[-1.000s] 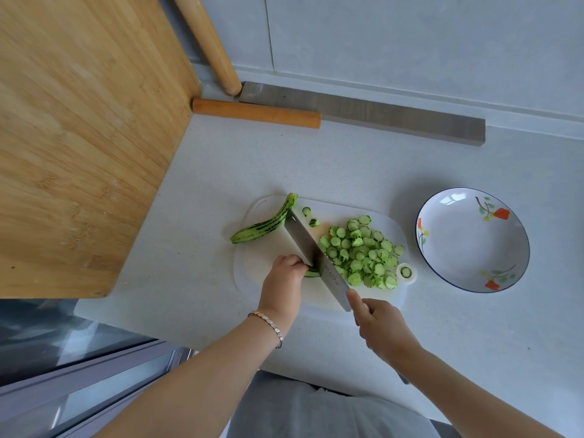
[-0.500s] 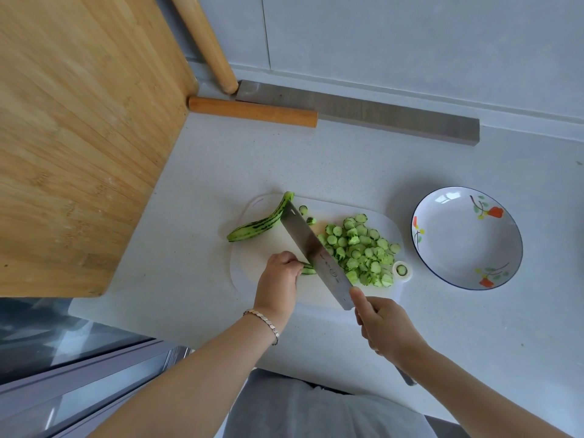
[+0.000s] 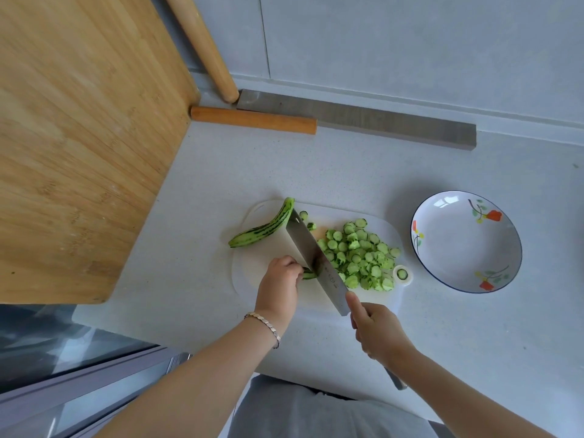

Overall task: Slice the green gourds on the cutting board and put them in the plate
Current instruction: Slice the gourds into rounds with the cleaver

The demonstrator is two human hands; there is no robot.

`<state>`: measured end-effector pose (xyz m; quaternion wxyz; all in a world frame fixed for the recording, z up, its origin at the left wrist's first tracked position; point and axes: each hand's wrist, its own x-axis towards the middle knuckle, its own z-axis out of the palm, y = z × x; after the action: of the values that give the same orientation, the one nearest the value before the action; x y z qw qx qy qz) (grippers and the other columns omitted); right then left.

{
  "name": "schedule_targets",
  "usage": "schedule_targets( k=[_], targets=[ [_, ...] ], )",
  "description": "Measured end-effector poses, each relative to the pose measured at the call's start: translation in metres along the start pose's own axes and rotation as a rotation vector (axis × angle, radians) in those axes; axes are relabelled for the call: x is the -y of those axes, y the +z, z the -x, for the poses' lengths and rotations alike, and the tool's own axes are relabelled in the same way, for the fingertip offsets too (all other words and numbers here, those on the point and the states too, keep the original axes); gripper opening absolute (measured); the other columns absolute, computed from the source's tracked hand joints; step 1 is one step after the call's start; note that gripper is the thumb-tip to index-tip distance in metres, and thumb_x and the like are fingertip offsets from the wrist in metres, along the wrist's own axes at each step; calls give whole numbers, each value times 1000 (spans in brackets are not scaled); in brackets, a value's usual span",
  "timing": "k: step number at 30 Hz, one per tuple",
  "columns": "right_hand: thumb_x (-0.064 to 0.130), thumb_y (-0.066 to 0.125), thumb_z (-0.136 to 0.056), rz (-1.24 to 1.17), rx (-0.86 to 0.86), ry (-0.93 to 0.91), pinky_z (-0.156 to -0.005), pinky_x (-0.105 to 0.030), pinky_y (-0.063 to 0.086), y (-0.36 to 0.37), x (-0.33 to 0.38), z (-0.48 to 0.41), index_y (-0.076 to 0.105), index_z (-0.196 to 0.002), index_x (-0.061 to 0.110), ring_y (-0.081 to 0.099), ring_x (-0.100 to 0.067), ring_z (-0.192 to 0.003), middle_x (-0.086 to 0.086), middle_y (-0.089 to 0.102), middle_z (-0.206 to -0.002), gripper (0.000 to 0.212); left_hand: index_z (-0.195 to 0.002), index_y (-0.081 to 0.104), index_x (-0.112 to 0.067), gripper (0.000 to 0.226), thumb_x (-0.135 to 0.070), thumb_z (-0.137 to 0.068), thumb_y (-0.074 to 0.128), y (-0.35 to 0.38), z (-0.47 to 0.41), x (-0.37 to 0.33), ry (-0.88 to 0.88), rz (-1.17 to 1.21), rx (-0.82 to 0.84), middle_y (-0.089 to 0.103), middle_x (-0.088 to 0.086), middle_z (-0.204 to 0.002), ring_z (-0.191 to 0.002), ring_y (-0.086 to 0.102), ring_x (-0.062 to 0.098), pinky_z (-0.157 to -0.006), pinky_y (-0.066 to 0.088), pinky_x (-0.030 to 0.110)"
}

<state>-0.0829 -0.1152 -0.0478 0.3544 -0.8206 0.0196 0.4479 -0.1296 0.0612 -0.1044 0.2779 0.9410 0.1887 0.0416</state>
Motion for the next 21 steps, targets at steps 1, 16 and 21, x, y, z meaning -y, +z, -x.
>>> schedule_targets(
  k=[1, 16, 21],
  targets=[
    [58, 40, -89, -14, 3, 7, -47, -24, 30, -4, 1, 2, 38, -66, 11, 29, -15, -42, 3, 34, -47, 53, -58, 62, 1, 22, 22, -57, 70, -2, 1, 0, 1, 5, 1, 59, 9, -66, -65, 57, 28, -44, 47, 32],
    [65, 46, -83, 715, -210, -199, -49, -21, 31, -79, 5, 28, 48, -68, 27, 49, -9, -58, 6, 51, -59, 41, -114, 52, -11, 33, -35, -93, 44, -64, -11, -39, 277, 129, -337, 51, 9, -118, -112, 47, 22, -98, 36, 33],
    [71, 30, -86, 1061, -122, -308, -46, -19, 20, -80, 11, 29, 53, -102, 27, 59, -14, -99, 9, 62, -95, 52, -149, 7, -23, 80, -66, -86, 32, -65, -29, -59, 259, -209, 626, -1, -4, -156, -142, -5, 10, -116, 3, 37]
  ],
)
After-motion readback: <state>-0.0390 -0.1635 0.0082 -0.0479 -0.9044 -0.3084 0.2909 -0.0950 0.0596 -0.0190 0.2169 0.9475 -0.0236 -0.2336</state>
